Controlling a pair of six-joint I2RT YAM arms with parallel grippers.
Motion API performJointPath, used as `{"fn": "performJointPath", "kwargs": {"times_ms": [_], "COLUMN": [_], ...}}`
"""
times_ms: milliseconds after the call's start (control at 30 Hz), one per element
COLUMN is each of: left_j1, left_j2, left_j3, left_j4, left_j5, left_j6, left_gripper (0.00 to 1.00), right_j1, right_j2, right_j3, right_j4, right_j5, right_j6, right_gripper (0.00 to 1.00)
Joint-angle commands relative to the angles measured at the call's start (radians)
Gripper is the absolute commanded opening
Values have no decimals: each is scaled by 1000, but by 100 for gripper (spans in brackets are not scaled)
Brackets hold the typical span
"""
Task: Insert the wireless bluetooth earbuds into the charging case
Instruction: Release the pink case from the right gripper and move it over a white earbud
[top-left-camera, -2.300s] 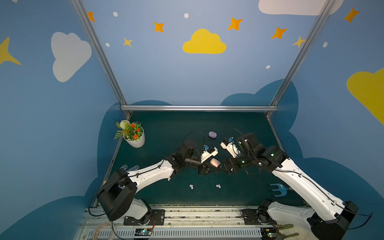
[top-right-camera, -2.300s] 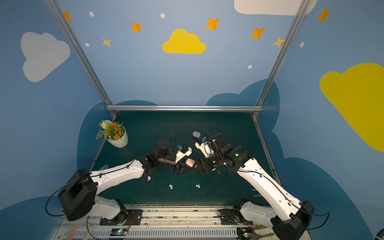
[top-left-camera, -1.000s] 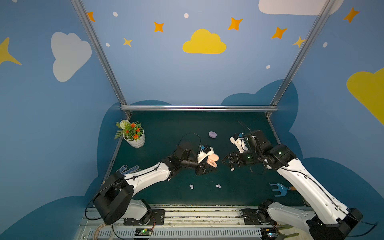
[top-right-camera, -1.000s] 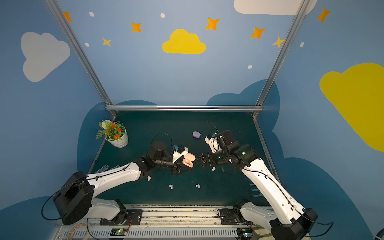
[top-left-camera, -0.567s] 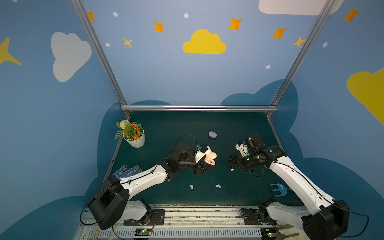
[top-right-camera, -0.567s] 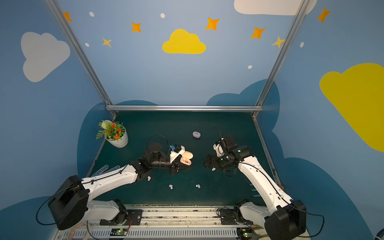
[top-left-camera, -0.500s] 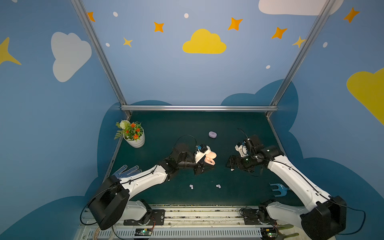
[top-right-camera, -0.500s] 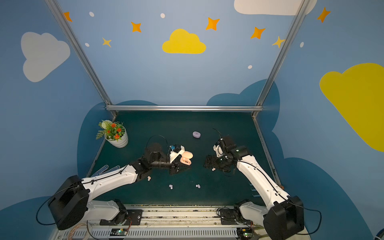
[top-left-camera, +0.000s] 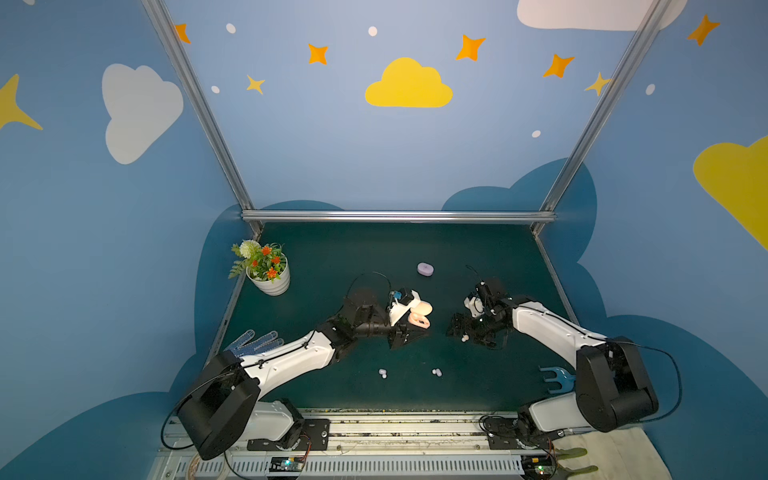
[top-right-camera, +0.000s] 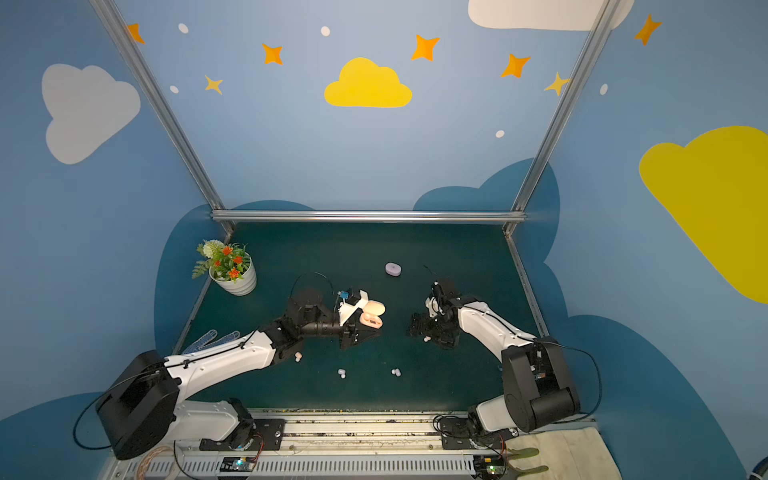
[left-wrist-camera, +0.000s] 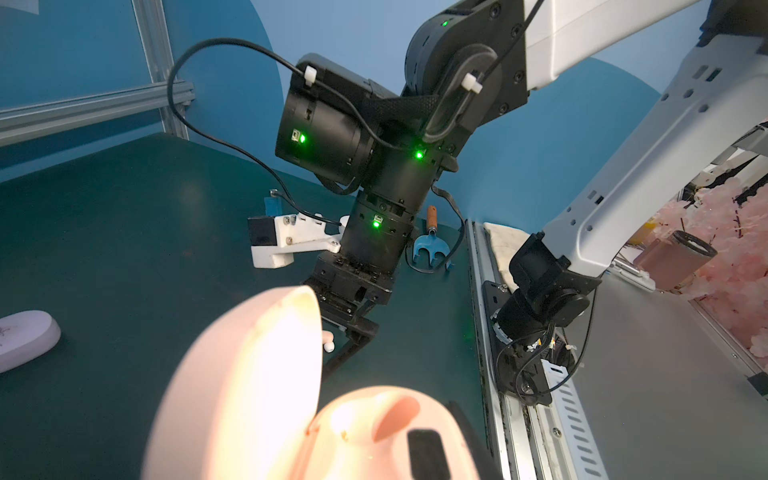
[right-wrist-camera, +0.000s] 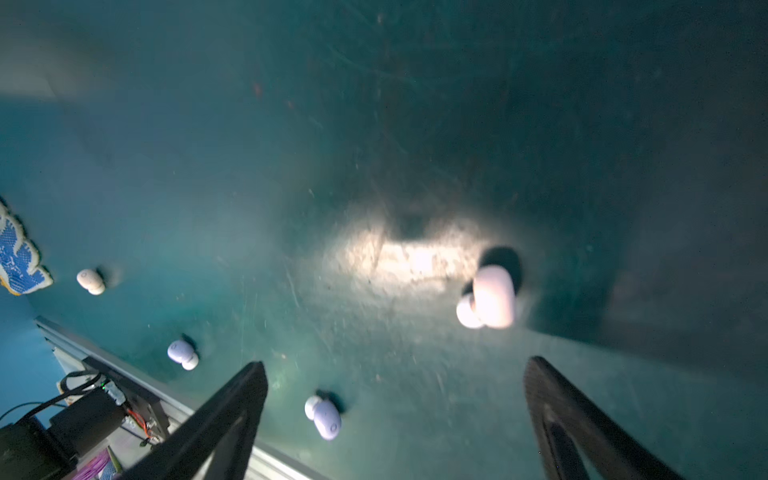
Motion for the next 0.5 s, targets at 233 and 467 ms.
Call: {"fn": "performJointPath", "kwargs": {"times_ms": [233,467], "left_j1": [5,9], "left_j2": [-19,-21], "left_j3": [-7,-9], "left_j4": [23,23], "left_j5": [-11,-20], "left_j6": [-7,-6], "left_gripper": [24,24], "right_j1": [-8,-5], "right_j2": [87,85], "right_j3": [6,16], "right_j4": [63,77], "right_j5": [7,-40], "right_j6": [5,16], "right_gripper": [94,94]}}
